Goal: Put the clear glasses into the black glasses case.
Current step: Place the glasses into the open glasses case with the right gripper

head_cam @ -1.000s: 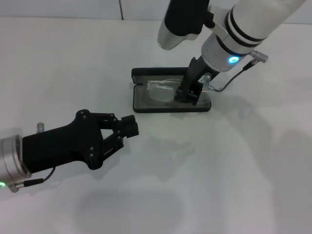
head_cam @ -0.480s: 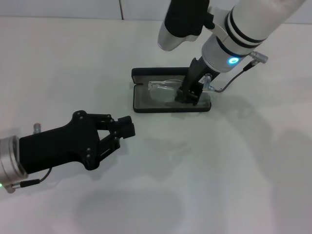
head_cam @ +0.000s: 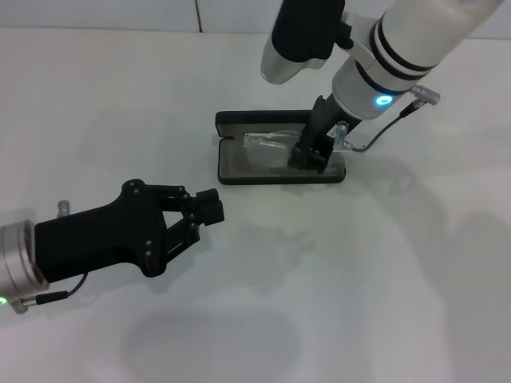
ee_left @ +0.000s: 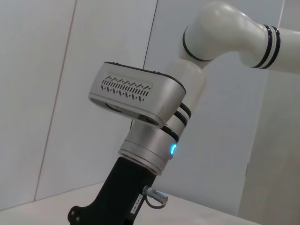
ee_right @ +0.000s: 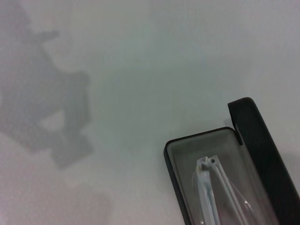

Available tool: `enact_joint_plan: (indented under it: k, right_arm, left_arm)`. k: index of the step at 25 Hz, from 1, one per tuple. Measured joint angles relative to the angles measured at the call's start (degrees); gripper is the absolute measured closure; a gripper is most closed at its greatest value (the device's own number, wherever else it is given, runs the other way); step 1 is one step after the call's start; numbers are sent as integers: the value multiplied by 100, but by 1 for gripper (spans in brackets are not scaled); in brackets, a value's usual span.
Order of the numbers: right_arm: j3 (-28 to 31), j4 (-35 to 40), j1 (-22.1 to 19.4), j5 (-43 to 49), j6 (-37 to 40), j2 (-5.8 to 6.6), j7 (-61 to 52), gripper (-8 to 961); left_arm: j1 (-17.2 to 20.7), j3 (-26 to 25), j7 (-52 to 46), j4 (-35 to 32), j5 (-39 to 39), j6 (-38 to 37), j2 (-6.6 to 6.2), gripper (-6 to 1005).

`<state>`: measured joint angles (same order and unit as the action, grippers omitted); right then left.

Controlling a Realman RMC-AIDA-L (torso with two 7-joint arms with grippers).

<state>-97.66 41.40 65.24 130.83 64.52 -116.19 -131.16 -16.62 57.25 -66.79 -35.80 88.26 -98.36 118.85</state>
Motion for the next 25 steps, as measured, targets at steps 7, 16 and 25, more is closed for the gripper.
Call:
enact_joint_plan:
  k: [7, 16, 25]
  right_arm:
    - [-108, -29, 21, 27, -75, 0, 3, 834]
    - [-157, 2, 82, 83, 44, 0, 43, 835]
    - [-165, 14, 78, -2, -14, 0, 152, 834]
  left_arm:
    - [0, -6, 0, -6, 0, 4, -3, 886]
    - [0, -6, 0, -6, -2, 11, -2, 887]
    - [1, -4, 1, 13, -2, 11, -3, 887]
